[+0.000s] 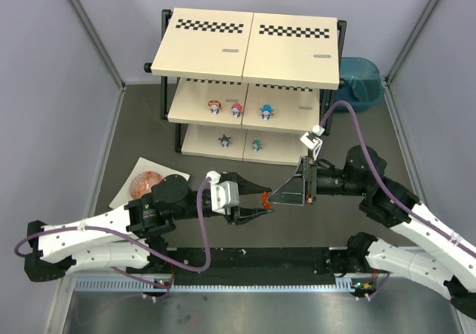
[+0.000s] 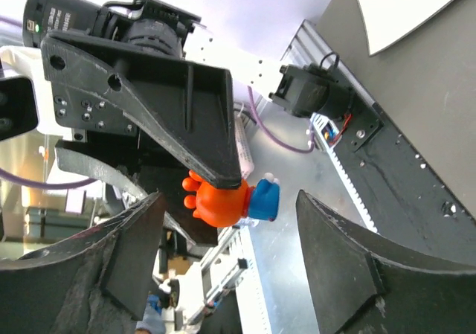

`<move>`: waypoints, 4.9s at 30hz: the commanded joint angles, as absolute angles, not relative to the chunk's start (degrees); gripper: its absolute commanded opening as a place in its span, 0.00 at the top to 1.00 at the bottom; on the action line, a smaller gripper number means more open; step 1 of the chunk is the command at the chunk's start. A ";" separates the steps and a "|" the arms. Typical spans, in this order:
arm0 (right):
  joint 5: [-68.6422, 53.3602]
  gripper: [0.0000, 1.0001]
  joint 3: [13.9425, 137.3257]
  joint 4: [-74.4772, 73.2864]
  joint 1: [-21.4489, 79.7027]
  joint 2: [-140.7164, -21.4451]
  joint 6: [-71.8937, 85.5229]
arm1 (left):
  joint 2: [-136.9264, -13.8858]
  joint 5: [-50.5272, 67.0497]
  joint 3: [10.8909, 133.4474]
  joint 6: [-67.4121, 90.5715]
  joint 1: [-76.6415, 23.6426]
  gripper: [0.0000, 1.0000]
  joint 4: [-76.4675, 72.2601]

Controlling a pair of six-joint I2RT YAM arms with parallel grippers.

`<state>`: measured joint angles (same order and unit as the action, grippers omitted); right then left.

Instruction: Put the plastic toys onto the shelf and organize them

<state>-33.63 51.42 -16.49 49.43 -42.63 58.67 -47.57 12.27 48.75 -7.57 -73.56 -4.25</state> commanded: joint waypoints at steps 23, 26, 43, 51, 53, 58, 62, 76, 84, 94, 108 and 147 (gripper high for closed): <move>-5.02 0.24 65.21 -51.75 36.04 -26.99 42.98 | -76.17 -32.99 114.21 6.84 -54.61 1.00 19.92; -2.56 0.24 66.27 -54.83 36.12 -25.41 42.28 | -87.95 -31.91 130.75 7.38 -53.96 1.00 26.01; 2.64 0.24 64.69 -62.14 36.04 -20.22 40.34 | -105.38 -32.34 138.52 13.10 -56.07 1.00 25.31; 2.46 0.24 62.23 -62.23 36.04 -18.54 41.49 | -106.43 -35.95 138.52 14.50 -56.87 1.00 25.14; 2.46 0.24 62.31 -62.32 36.12 -18.63 41.40 | -106.70 -36.47 138.52 14.68 -56.95 1.00 24.96; 2.72 0.24 62.40 -63.02 36.12 -18.72 40.87 | -107.84 -37.62 138.52 13.19 -56.87 1.00 23.21; 2.72 0.24 61.96 -63.89 36.04 -18.63 40.61 | -108.37 -38.23 138.60 12.31 -56.87 1.00 21.36; 3.16 0.24 61.35 -64.86 36.12 -18.19 41.04 | -109.78 -37.79 138.52 12.48 -55.64 1.00 21.97; 3.69 0.24 61.70 -65.65 36.12 -18.28 40.08 | -109.25 -37.53 137.37 13.53 -54.58 1.00 22.67; 5.19 0.24 63.37 -67.06 36.12 -18.54 39.11 | -108.02 -36.39 135.79 14.94 -54.05 1.00 23.12; 6.42 0.24 64.07 -67.85 36.12 -18.46 38.06 | -106.44 -34.37 133.42 17.31 -53.09 0.99 23.82; 7.12 0.20 62.58 -67.85 36.12 -18.46 38.06 | -103.27 -33.40 130.78 18.63 -52.65 0.70 24.17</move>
<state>6.42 62.33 -67.81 36.58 -18.74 38.52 -106.13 -33.91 131.55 18.06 -53.08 24.45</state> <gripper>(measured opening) 0.797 0.492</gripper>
